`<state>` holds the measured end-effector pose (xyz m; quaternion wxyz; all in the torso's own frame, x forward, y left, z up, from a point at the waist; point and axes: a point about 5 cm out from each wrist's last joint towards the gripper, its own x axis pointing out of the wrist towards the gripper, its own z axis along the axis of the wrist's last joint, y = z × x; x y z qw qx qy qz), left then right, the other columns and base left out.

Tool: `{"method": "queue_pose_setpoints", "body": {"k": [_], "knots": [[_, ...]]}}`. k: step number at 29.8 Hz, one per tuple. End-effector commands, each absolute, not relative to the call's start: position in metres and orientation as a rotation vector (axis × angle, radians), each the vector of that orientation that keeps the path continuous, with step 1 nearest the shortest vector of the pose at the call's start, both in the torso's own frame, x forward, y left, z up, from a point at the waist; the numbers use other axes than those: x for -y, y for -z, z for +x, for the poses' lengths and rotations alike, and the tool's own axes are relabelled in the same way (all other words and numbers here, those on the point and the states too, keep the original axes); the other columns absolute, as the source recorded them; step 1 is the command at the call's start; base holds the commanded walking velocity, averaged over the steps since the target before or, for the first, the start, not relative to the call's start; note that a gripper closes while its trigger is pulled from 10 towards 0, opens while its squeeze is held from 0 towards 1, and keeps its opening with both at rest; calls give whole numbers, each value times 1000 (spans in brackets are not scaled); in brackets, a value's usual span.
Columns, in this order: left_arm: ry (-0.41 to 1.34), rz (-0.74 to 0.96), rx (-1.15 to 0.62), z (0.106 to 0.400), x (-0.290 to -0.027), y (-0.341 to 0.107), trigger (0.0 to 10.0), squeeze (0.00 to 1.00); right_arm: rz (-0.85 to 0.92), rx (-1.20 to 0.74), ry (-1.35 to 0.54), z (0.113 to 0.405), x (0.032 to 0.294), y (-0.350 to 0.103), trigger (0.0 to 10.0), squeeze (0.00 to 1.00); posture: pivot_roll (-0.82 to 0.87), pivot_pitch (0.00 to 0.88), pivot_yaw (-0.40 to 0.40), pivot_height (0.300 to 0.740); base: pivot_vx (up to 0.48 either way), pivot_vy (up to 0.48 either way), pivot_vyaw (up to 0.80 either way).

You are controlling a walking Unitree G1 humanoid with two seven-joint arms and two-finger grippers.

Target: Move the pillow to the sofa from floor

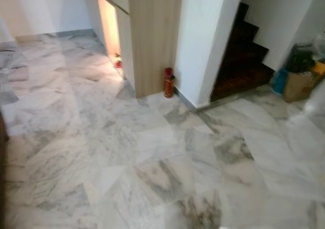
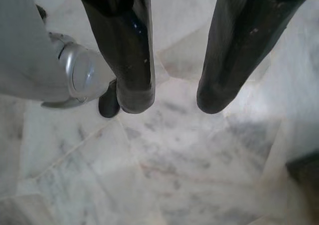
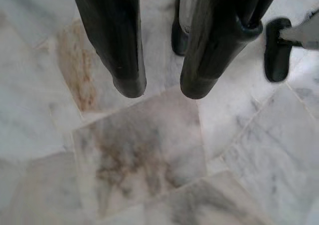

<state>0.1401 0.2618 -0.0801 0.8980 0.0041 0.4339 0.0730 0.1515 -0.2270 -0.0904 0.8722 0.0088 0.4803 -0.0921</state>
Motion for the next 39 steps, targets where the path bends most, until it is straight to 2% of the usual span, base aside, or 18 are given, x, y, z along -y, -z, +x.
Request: {"method": "queue_pose_setpoints", "body": {"k": [1,3,22,34,39], "knots": [[-103,64,-960,161,-248,80,10000,0,124,-927,84,185,196,81,10000,0,166,0,-41,740,0,0,800],[-159,21,-941,164,-250,78,10000,0,124,-927,88,185,196,81,10000,0,164,0,-41,740,0,0,800],[-118,35,-972,157,-242,84,10000,0,158,-945,96,182,191,84,10000,0,170,28,-36,740,0,0,789],[-127,36,-965,158,-243,82,10000,0,189,-942,133,182,192,84,10000,0,170,42,-29,740,0,0,0],[-114,50,-968,160,-242,82,10000,0,151,-935,125,183,192,84,10000,0,173,46,-26,740,0,0,222]]}}
